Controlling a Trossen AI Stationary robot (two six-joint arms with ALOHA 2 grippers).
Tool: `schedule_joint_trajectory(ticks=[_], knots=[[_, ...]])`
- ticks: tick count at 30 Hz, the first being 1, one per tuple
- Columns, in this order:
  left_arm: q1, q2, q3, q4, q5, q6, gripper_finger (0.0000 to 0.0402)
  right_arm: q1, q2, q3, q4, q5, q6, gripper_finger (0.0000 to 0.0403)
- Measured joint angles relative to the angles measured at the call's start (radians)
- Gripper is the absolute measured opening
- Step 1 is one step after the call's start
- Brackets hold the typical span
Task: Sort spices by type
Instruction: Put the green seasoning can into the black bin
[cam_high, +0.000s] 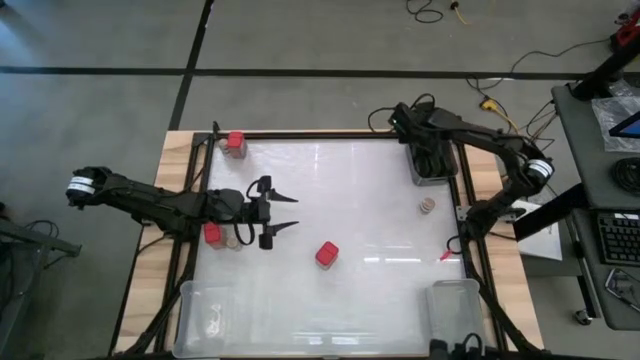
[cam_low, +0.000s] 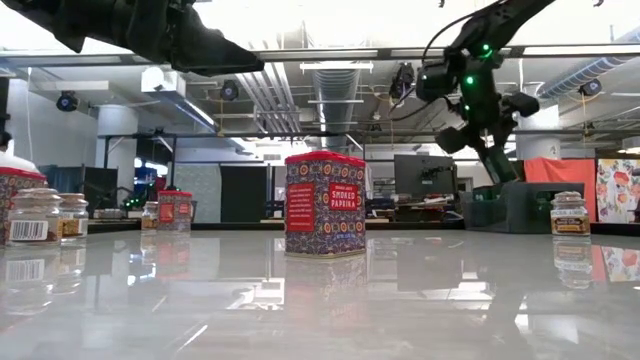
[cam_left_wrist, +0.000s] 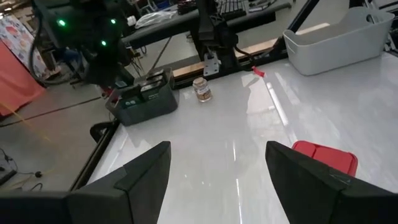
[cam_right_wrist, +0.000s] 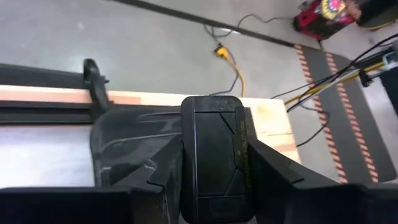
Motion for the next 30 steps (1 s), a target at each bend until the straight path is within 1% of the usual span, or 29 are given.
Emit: schedule_joint_trajectory(ticks=[4,9,14,18,21,25,30], knots=[[0.0,0.0,0.0,-0.016,0.0,-0.001,0.0247,-0.005,-0.001,0.024,-0.047,0.012,-0.004,0.0132],[0.0,0.0,0.0,-0.021,0.0,-0.007,0.0247,-0.02,-0.005,-0.007,-0.062,0.025,-0.008,0.0135],[0.0,0.0,-0.001,-0.021,0.0,-0.014,0.0247,-0.039,-0.005,-0.068,0.013,0.048,-0.067,0.013],[0.0,0.0,-0.001,-0.02,0.0,-0.015,0.0247,-0.052,-0.005,-0.111,0.075,0.041,-0.077,0.0134],[0.0,0.0,-0.001,-0.02,0.0,-0.015,0.0247,-0.067,-0.005,-0.137,0.09,0.018,-0.088,0.0136],[0.0,0.0,-0.001,-0.019,0.0,-0.015,0.0247,-0.067,-0.006,-0.156,0.122,0.022,-0.098,0.0131],[0.0,0.0,-0.002,-0.019,0.0,-0.016,0.0247,-0.069,-0.005,-0.165,0.142,-0.005,-0.087,0.0134]])
